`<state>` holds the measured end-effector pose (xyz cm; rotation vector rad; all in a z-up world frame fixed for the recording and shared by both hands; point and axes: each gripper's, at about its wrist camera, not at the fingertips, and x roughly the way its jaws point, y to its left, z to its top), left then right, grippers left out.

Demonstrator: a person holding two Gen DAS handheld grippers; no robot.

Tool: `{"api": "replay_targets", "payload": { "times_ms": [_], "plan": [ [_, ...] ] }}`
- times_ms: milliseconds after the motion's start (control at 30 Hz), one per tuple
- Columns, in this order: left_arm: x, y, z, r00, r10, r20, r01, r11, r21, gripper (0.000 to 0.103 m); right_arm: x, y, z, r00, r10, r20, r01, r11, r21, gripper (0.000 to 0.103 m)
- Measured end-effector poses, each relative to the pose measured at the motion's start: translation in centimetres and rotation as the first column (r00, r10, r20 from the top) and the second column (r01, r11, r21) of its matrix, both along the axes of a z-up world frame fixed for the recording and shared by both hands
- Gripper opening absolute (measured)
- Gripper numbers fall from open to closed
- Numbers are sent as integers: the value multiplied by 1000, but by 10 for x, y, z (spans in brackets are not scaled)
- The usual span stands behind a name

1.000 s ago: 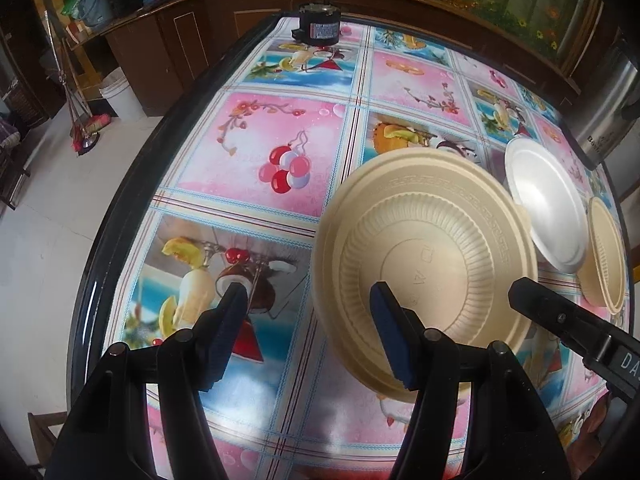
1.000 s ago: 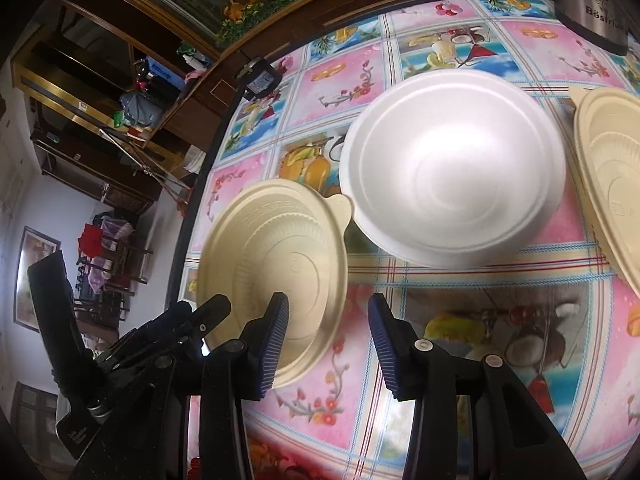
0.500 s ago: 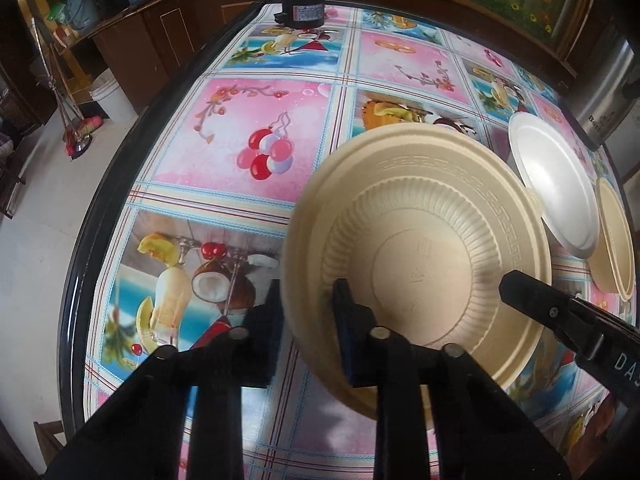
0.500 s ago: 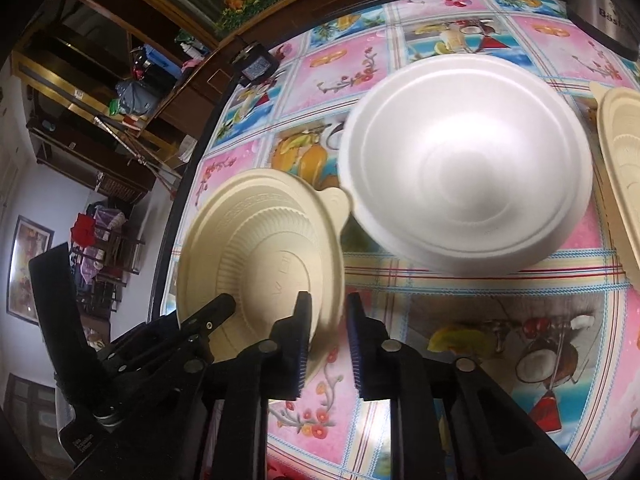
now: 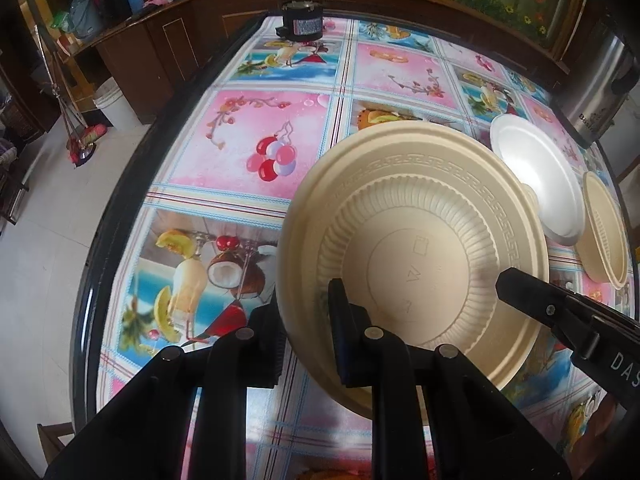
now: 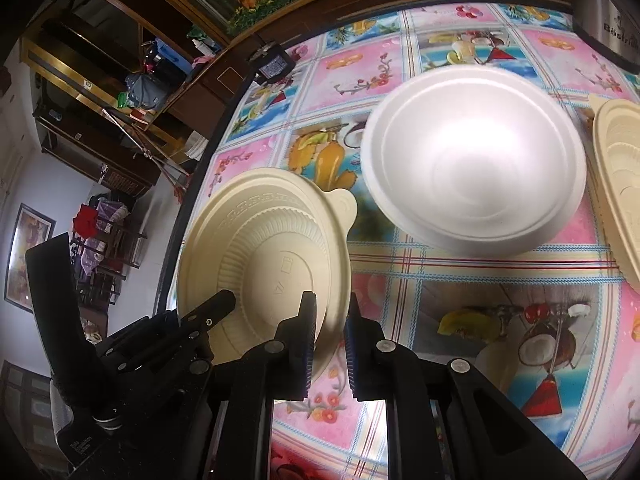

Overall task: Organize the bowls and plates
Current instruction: 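Lift the beige plate and carry it over the plate stack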

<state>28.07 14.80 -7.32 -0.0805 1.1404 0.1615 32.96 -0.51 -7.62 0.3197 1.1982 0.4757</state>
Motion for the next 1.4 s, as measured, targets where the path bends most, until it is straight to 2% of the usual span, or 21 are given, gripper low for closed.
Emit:
{"api": "replay_targets", "payload": {
  "times_ms": [300, 733, 1167, 1400],
  "plan": [
    [-40, -4, 44, 996, 0, 89, -1, 1000, 2, 16, -30, -6, 37, 997, 17, 75, -19, 1000, 20, 13],
    [-121, -21, 81, 983, -1, 184, -1, 1000, 11, 17, -114, -30, 83, 982, 51, 180, -59, 997, 43, 13],
    [-181, -35, 80, 972, 9, 235, -14, 1000, 19, 17, -185, -45, 90, 972, 58, 228, -68, 997, 39, 13],
    [-204, -38, 78, 968, 17, 249, -20, 1000, 7, 16, -209, -50, 90, 967, 63, 246, -74, 997, 33, 13]
  ]
}}
